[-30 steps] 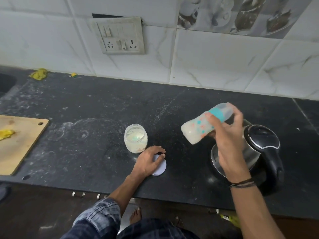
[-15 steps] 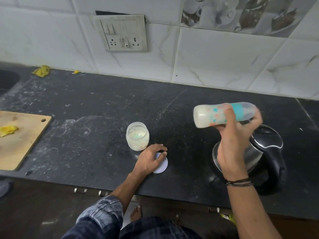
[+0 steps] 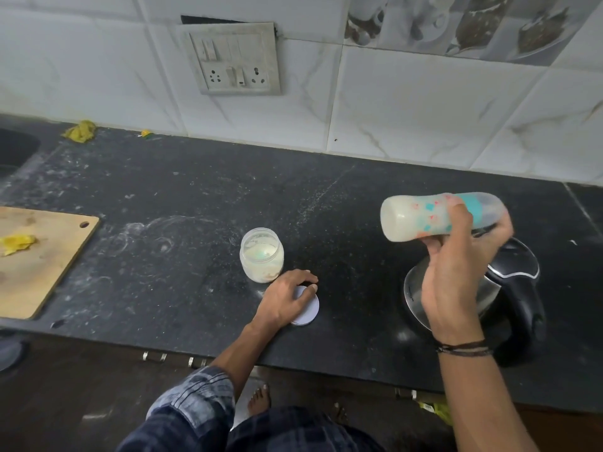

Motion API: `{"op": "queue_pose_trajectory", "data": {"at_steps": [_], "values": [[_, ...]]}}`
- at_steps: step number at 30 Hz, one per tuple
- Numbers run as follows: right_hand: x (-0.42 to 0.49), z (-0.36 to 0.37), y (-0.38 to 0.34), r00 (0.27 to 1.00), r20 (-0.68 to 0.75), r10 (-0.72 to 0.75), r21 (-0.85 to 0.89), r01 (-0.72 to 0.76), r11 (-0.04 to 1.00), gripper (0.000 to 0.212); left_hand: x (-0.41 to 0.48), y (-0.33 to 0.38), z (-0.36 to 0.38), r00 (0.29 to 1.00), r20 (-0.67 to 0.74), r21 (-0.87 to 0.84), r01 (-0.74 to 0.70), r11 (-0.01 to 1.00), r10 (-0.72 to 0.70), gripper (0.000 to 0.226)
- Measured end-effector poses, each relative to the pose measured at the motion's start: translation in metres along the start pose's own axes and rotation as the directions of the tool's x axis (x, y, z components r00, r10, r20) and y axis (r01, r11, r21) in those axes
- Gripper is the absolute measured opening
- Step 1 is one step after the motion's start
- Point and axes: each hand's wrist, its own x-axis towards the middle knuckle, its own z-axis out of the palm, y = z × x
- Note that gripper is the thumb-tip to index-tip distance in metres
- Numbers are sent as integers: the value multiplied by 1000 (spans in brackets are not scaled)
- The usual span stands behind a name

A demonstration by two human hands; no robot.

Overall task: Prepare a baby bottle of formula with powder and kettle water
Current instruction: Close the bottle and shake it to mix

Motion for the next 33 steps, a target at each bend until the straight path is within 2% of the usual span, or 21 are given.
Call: {"op": "queue_pose_trajectory", "data": {"at_steps": [1, 4, 8, 9, 12, 16, 17, 20, 21, 24, 25, 28, 29, 32, 33], "values": [[0, 1, 1, 1000, 14, 8, -6, -8, 1000, 53, 0, 0, 0, 1000, -2, 0, 2, 1000, -2, 26], [-3, -1, 8, 979, 187, 87, -186, -51, 981, 56, -1, -1, 0, 1000, 5, 0, 5, 1000, -5, 26], [-5, 0, 5, 997, 67, 25, -40, -22, 999, 61, 0, 0, 0, 1000, 5, -3, 11, 1000, -11, 25], [-5, 1, 6, 997, 73, 27, -35, -25, 999, 59, 0, 0, 0, 1000, 2, -3, 13, 1000, -13, 25], [-8, 1, 9, 974, 208, 88, -166, -53, 985, 59, -2, -1, -1, 1000, -1, -4, 7, 1000, -7, 26], [-5, 3, 2, 999, 44, 7, -9, -6, 1000, 60, -1, 1, 0, 1000, -17, -18, 9, 1000, -9, 25], [-4, 4, 2, 999, 42, 5, -10, -5, 1000, 56, -1, 1, 0, 1000, -20, -19, 10, 1000, -10, 24], [-5, 4, 6, 979, 188, 79, -164, -48, 985, 56, -2, 0, -1, 1000, -19, -20, 1, 1000, -2, 21], [-6, 3, 6, 982, 173, 73, -156, -45, 987, 58, -2, 1, -2, 1000, -13, -24, 0, 1000, -1, 22], [-3, 5, 2, 1000, 4, -9, -8, 9, 1000, 62, -1, 3, -1, 1000, -10, -28, 11, 1000, -12, 25], [-2, 6, 2, 1000, 0, -18, -12, 18, 1000, 60, -1, 3, -1, 1000, -10, -25, 17, 1000, -17, 25], [-4, 5, 7, 985, 156, 70, -153, -46, 987, 58, -2, 0, -1, 1000, -8, -21, 17, 1000, -17, 26], [-6, 4, 8, 985, 156, 78, -151, -54, 987, 59, -2, 0, -1, 1000, -2, -22, 14, 1000, -14, 26], [-5, 5, 3, 1000, -2, 12, -8, -12, 1000, 63, 0, 1, -1, 1000, 1, -19, 12, 1000, -12, 25], [-4, 5, 5, 1000, -16, 1, -2, -1, 1000, 62, -1, 1, -1, 1000, -2, -14, 15, 1000, -15, 25]]}}
